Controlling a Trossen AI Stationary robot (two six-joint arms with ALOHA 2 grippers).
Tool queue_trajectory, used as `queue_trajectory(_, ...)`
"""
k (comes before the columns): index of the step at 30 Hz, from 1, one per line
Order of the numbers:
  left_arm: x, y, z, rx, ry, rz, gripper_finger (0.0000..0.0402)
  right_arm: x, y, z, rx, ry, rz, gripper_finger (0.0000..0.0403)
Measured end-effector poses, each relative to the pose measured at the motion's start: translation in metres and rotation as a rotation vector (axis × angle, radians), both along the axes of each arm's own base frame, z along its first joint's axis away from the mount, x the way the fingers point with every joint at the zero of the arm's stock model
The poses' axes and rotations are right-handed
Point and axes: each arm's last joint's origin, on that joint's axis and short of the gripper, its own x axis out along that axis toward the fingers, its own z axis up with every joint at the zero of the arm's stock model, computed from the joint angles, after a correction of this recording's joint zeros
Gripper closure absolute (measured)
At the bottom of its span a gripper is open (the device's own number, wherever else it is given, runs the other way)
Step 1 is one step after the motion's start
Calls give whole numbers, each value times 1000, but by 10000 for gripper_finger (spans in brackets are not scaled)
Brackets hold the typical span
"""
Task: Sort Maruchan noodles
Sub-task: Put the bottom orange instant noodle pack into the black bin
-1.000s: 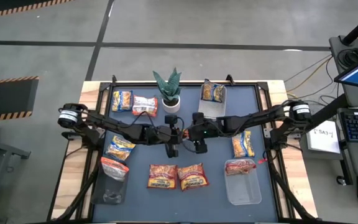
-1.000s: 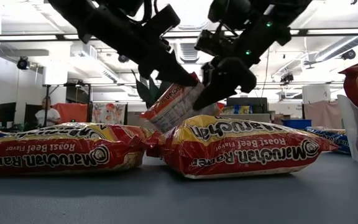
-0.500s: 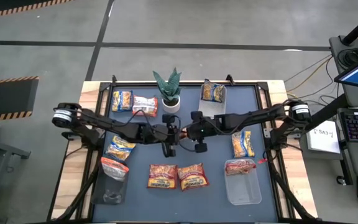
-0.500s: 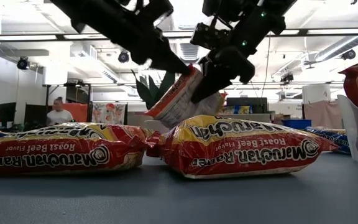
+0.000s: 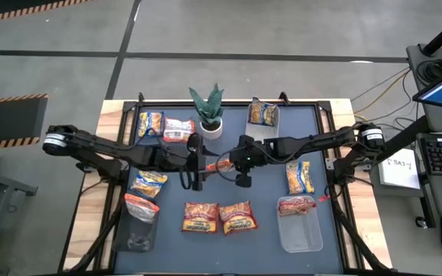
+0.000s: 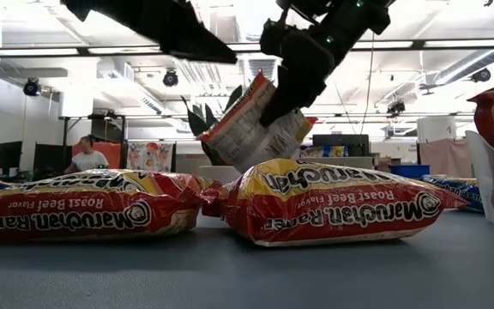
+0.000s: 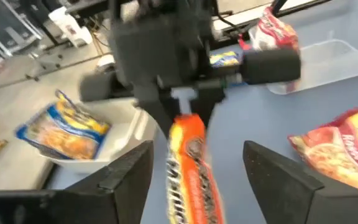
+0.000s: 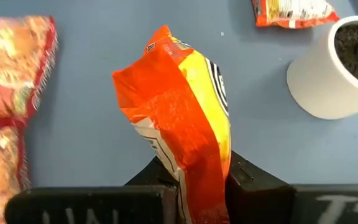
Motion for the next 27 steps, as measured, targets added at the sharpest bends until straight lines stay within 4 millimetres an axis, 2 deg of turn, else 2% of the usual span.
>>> queue_trajectory(8, -7, 1, -31, -107, -82, 38, 155, 1, 0, 1, 14, -8, -15, 364)
queue_trajectory(13, -4, 3, -45, -125, -143, 48, 155, 3, 0, 3, 0, -38, 0, 364)
queue_trajectory(18, 2, 6, -62, -135, -118, 87, 155, 5, 0, 5, -16, -69, 16, 364)
queue_trajectory(23, 10, 7, -71, -117, -86, 120, 156, 7, 1, 7, -33, -92, 35, 364)
queue_trajectory(27, 14, 6, -73, -106, -79, 125, 179, 7, 1, 7, -36, -94, 38, 364)
